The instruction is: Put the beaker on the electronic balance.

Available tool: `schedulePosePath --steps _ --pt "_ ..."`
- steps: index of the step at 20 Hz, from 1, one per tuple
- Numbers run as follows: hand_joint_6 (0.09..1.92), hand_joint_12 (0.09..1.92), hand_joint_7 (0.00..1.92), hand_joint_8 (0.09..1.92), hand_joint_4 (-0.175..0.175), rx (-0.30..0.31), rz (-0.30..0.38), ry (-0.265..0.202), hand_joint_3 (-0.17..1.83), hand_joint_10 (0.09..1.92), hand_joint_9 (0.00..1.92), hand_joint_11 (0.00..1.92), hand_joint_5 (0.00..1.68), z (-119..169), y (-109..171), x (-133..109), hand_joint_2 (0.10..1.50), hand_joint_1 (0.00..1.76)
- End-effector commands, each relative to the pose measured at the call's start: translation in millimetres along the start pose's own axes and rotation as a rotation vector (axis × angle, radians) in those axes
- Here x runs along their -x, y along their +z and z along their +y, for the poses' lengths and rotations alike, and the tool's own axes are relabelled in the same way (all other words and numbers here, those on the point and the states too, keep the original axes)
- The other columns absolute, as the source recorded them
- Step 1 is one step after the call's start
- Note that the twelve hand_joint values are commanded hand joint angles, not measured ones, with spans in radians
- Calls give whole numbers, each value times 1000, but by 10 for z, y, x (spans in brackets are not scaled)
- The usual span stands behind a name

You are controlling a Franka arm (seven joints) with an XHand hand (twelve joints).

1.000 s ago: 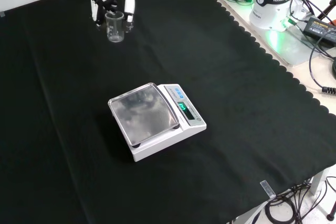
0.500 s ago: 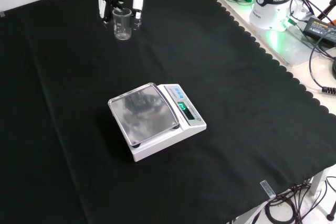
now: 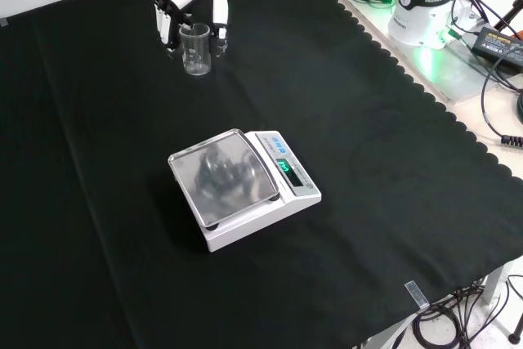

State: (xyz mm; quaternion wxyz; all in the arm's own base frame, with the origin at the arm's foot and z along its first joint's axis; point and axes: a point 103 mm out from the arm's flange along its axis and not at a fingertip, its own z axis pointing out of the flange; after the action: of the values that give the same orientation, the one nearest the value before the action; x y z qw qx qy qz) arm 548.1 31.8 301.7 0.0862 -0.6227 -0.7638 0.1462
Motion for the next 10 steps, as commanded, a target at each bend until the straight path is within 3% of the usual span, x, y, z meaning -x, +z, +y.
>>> schedulePosePath --steps 1,4,6,10 --pt "784 481 1269 698 -4 -59 -68 -144 56 87 1698 1744 1125 223 -39 -387 1020 1118" --pt "783 481 1269 698 -4 -90 -98 -149 55 87 1698 1743 1126 322 -2 -426 1020 1119" --pt "783 479 1269 699 -4 -114 -131 -147 55 87 1698 1741 1126 418 -14 -582 1020 1119" --pt "782 478 1269 699 -3 -101 -105 -225 55 87 1698 1739 1126 527 41 -767 1020 1118"
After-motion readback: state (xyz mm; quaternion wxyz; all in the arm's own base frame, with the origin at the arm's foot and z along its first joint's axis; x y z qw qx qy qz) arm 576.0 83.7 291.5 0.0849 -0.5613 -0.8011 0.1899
